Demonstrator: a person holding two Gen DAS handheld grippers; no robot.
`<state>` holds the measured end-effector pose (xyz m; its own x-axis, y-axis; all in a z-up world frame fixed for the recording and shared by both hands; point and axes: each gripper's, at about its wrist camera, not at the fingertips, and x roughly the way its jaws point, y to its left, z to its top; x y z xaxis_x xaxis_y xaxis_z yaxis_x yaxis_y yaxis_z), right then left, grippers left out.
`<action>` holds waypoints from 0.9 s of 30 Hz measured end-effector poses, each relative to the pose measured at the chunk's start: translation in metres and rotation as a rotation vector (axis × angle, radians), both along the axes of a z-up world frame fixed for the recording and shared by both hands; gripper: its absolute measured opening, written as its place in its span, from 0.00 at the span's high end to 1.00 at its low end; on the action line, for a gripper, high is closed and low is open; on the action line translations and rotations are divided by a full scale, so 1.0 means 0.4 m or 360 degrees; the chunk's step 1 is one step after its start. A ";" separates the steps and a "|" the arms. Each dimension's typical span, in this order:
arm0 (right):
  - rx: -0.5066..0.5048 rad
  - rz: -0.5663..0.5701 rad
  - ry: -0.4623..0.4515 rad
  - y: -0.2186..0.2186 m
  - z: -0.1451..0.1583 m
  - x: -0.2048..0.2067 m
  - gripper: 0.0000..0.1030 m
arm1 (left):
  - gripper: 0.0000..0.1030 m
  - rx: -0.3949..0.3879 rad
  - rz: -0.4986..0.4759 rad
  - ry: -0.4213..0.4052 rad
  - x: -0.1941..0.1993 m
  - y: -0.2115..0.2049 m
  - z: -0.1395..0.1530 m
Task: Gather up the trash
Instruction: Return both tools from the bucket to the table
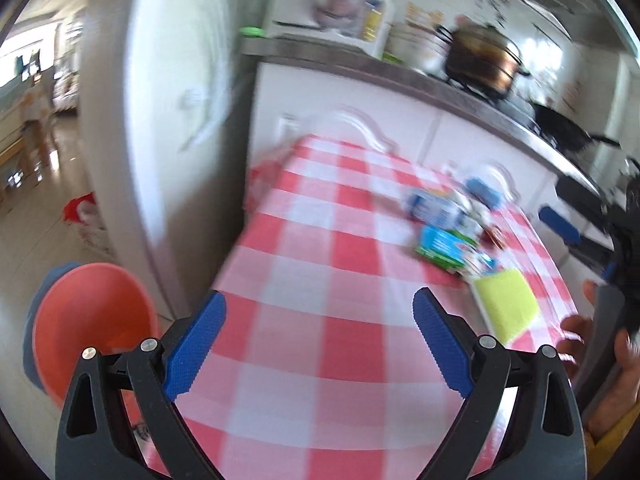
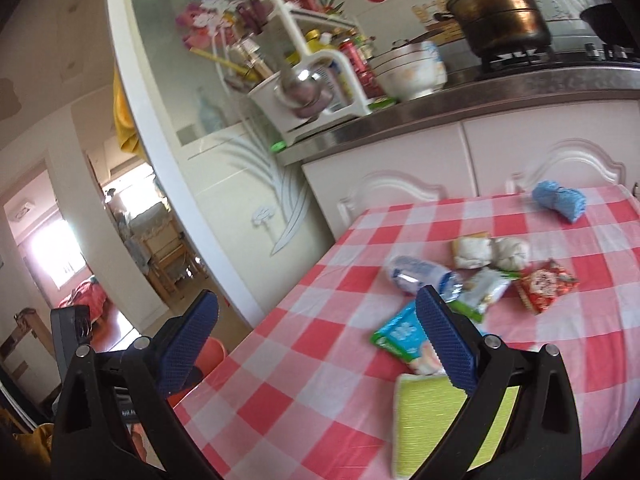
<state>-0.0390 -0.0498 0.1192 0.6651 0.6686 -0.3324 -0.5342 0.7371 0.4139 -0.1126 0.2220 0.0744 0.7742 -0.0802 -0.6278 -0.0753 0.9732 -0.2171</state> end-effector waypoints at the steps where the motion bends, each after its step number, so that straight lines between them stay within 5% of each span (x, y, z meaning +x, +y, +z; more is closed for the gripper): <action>1: 0.0014 -0.0019 -0.0005 -0.025 0.001 0.002 0.04 | 0.09 -0.0003 -0.0022 0.0008 0.004 -0.017 0.001; 17: 0.0140 -0.0364 0.0028 -0.333 -0.020 0.033 0.04 | 0.09 0.0069 -0.0375 0.0093 0.060 -0.284 0.006; 27: 0.0218 -0.0462 0.0110 -0.441 -0.059 0.048 0.04 | 0.09 -0.0227 -0.0255 0.0202 0.236 -0.319 0.034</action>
